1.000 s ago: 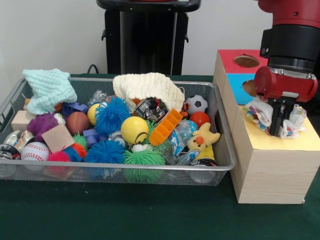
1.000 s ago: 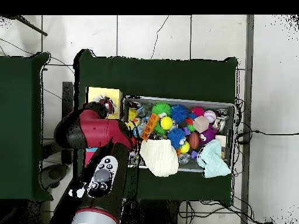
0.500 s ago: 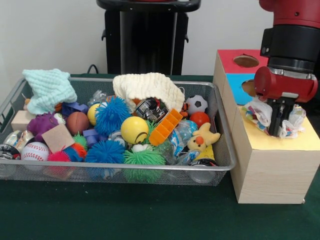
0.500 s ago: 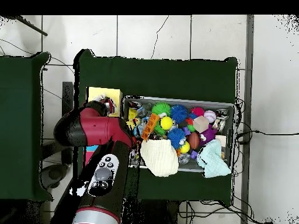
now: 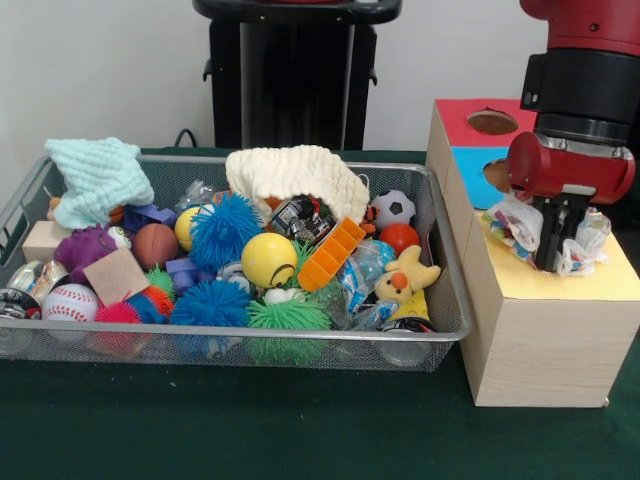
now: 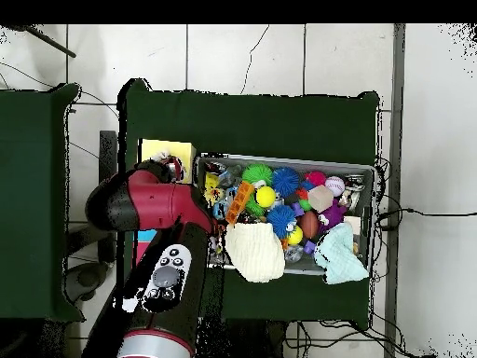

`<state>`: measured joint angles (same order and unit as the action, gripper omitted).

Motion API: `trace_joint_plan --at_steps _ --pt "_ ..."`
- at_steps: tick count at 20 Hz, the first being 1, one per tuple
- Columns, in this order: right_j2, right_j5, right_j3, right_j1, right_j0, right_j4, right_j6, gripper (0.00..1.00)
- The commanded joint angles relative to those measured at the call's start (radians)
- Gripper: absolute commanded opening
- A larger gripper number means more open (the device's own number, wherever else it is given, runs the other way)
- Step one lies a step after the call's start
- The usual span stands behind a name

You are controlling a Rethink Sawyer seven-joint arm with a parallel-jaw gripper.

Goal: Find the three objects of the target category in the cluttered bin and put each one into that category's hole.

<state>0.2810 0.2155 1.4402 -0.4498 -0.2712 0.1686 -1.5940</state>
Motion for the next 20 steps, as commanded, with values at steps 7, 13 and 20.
trace_joint_plan --at_steps 7,13,20 --pt "-0.061 0.216 0.028 0.035 0.059 -0.012 -0.114 0.0" --pt "-0.066 0.22 0.038 0.027 0.056 -0.008 -0.127 0.0" --pt "-0.07 0.231 0.04 0.022 0.055 0.0 -0.137 0.0"
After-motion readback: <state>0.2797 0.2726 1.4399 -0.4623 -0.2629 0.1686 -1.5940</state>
